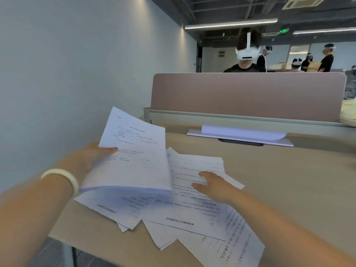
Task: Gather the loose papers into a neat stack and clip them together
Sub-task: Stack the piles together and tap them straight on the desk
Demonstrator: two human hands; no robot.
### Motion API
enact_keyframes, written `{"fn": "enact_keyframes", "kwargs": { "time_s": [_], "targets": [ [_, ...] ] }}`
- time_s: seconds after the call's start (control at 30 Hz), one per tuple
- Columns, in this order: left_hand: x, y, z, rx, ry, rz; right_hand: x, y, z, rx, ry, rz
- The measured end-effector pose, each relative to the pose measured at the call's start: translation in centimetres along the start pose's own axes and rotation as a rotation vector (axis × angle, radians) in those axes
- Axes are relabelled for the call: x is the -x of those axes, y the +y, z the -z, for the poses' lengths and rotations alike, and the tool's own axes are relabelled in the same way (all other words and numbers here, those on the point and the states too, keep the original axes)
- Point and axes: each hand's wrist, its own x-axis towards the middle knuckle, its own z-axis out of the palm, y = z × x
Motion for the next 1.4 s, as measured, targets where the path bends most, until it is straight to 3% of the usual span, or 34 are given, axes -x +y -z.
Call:
{"fn": "enact_keyframes", "kwargs": {
  "time_s": [0.2, 0.33, 0.43, 0.7, 0.93, 1.03, 1.1, 1.17, 1.27, 1.4],
  "targets": [
    [-1.6, -3.7, 1.1, -0.103, -0.080, 0.117, -5.0, -4.4, -2.7, -0.107, -0.063, -0.039],
    [-2.5, -5.0, 1.8, -0.443, -0.044, 0.119, -6.5, -4.7, -4.5, 0.120, -0.024, -0.021],
    [-3.3, -5.7, 1.9, -0.531, -0.054, 0.125, -6.7, -4.3, -5.2, 0.198, 0.006, 0.019],
    [-4.7, -4.7, 1.7, -0.479, -0.088, 0.114, -7.0, -3.4, -5.1, 0.227, 0.011, 0.030],
    [-3.7, -2.4, 1.3, -0.437, 0.040, -0.090, -6.8, -3.4, -5.1, 0.265, -0.011, 0.035],
    [-3.0, -0.4, 2.4, -0.345, 0.035, -0.144, -6.4, -3.6, -4.9, 0.320, -0.053, 0.069],
    [-2.4, 0.4, 3.5, -0.276, -0.005, -0.161, -6.3, -3.4, -4.5, 0.221, -0.041, 0.070],
    [-1.6, 0.4, 3.9, -0.256, -0.133, -0.157, -6.2, -2.8, -3.5, 0.098, 0.054, 0.008],
    [-1.5, -1.7, 3.0, -0.403, -0.254, -0.063, -5.5, -0.4, -1.4, 0.255, 0.223, -0.224],
    [-2.5, -4.2, 1.7, -0.670, -0.369, 0.116, -4.8, 2.6, -0.9, 0.322, 0.121, -0.393]
  ]
}}
